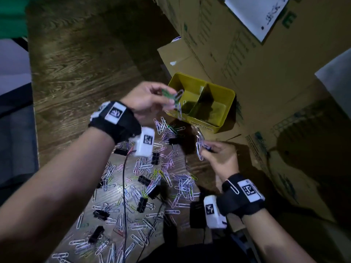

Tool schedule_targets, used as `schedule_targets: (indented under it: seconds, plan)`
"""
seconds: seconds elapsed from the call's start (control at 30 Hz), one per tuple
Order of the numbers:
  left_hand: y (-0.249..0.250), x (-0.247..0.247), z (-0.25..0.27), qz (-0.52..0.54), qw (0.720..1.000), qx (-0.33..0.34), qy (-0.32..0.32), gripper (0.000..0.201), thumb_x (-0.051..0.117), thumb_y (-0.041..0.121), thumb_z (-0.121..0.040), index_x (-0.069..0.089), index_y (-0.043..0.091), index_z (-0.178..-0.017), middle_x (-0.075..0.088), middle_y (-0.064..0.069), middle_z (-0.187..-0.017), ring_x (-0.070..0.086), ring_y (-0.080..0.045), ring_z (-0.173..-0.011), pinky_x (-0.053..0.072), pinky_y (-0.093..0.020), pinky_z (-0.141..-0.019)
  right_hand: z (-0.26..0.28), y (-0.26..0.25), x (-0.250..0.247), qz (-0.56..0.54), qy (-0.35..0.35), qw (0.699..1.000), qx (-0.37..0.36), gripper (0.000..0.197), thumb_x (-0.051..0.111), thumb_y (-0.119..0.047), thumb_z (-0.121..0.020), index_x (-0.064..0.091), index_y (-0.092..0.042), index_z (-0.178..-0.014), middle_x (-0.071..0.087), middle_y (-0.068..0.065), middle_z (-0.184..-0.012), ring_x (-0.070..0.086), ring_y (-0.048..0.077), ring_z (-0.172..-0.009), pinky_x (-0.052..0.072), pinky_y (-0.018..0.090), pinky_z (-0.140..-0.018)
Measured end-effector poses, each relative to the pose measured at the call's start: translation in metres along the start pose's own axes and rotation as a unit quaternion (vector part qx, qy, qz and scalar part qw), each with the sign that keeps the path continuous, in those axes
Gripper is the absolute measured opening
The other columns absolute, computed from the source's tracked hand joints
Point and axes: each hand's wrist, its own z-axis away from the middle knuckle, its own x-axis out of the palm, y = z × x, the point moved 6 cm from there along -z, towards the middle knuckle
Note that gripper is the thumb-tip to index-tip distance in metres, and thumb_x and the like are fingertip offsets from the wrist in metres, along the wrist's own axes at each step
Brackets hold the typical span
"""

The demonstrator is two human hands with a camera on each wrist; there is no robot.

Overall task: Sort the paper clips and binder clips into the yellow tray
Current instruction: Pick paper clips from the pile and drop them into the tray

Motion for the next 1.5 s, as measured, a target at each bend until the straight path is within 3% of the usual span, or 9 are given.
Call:
schedule_targets:
  seconds: [0.23, 0.37, 0.63, 0.73, 0.87, 1.1, 1.23, 1.37, 1.5]
  plan:
    - [-0.003, -0.005, -0.062, -0.245, 0.959, 0.008, 0.139, 0.023, 0.072, -0.004, -0.073, 0.072, 0.008, -0.092, 0.070, -0.001, -0.082, 0.066, -0.016, -0.077, 0.056, -0.023, -0.067, -0.033, -0.105, 0.002, -0.034, 0.035, 0.993, -0.103, 0.029, 0.070, 0.006, -0.072, 0.071, -0.007, -0.099, 0.068, -0.010, -0.077, 0.065, -0.006, -0.065, 0.057, 0.019, -0.065]
    - [-0.027, -0.002, -0.071, -0.438, 0.887, -0.053, 0.136, 0.027, 0.073, 0.012, -0.075, 0.071, 0.016, -0.102, 0.066, -0.001, -0.089, 0.063, -0.017, -0.085, 0.048, -0.021, -0.073, -0.081, -0.133, 0.017, 0.072, 0.031, 0.991, -0.110, 0.031, 0.076, -0.011, -0.066, 0.074, -0.015, -0.097, 0.073, -0.001, -0.088, 0.069, 0.009, -0.079, 0.059, 0.034, -0.077]
    - [-0.035, -0.010, -0.009, -0.290, 0.925, 0.097, 0.224, 0.013, 0.063, 0.013, -0.085, 0.071, 0.021, -0.091, 0.071, 0.003, -0.085, 0.065, -0.012, -0.072, 0.054, -0.023, -0.067, -0.127, -0.141, 0.078, 0.336, -0.046, 0.928, -0.152, 0.032, 0.072, -0.014, -0.080, 0.066, -0.012, -0.111, 0.063, 0.008, -0.119, 0.062, 0.020, -0.100, 0.046, 0.015, -0.065]
    - [-0.077, 0.011, 0.020, -0.340, 0.927, 0.065, 0.144, 0.012, 0.061, 0.015, -0.088, 0.070, 0.019, -0.093, 0.069, 0.003, -0.086, 0.060, -0.004, -0.067, 0.047, -0.016, -0.060, -0.127, -0.133, 0.098, 0.426, -0.109, 0.880, -0.178, 0.030, 0.066, -0.013, -0.084, 0.067, -0.012, -0.114, 0.065, 0.009, -0.119, 0.060, 0.024, -0.108, 0.049, 0.027, -0.090]
    - [-0.150, 0.037, 0.051, -0.480, 0.876, 0.021, -0.042, 0.018, 0.053, 0.007, -0.088, 0.068, 0.012, -0.097, 0.069, -0.005, -0.096, 0.061, -0.017, -0.080, 0.052, -0.031, -0.078, -0.119, -0.118, 0.103, 0.467, -0.146, 0.855, -0.172, 0.042, 0.058, -0.023, -0.091, 0.053, -0.019, -0.132, 0.052, 0.011, -0.137, 0.052, 0.029, -0.121, 0.043, 0.032, -0.103]
    - [-0.172, 0.038, 0.065, -0.586, 0.802, 0.091, -0.080, 0.028, 0.049, 0.006, -0.086, 0.061, 0.006, -0.112, 0.055, -0.014, -0.112, 0.054, -0.030, -0.100, 0.052, -0.044, -0.085, -0.051, -0.116, 0.081, 0.335, -0.130, 0.901, -0.243, 0.017, 0.066, -0.019, -0.083, 0.073, -0.015, -0.099, 0.072, 0.003, -0.095, 0.066, 0.015, -0.086, 0.052, 0.024, -0.081]
    - [-0.183, 0.078, 0.072, -0.669, 0.716, 0.114, -0.161, 0.046, 0.050, 0.030, -0.088, 0.044, 0.017, -0.131, 0.041, -0.013, -0.132, 0.041, -0.030, -0.118, 0.041, -0.044, -0.098, -0.012, -0.031, 0.059, 0.446, -0.261, 0.851, -0.093, 0.009, 0.068, -0.017, -0.077, 0.072, -0.008, -0.075, 0.072, 0.008, -0.076, 0.065, 0.019, -0.069, 0.056, 0.035, -0.073]
    - [-0.201, 0.095, 0.076, -0.721, 0.650, 0.097, -0.221, 0.078, 0.058, 0.057, -0.079, 0.025, 0.022, -0.141, 0.021, -0.007, -0.147, 0.022, -0.028, -0.133, 0.023, -0.047, -0.108, 0.033, 0.061, 0.033, 0.544, -0.403, 0.729, 0.099, 0.030, 0.075, -0.020, -0.075, 0.067, -0.009, -0.101, 0.071, 0.008, -0.086, 0.064, 0.019, -0.070, 0.053, 0.026, -0.061]
    - [-0.216, 0.092, 0.085, -0.721, 0.652, 0.069, -0.226, 0.082, 0.062, 0.051, -0.079, 0.020, 0.020, -0.143, 0.025, -0.009, -0.142, 0.028, -0.028, -0.125, 0.034, -0.045, -0.104, 0.058, 0.094, 0.037, 0.529, -0.420, 0.733, 0.082, 0.023, 0.079, -0.030, -0.070, 0.072, -0.014, -0.084, 0.073, 0.002, -0.076, 0.067, 0.019, -0.070, 0.055, 0.026, -0.073]
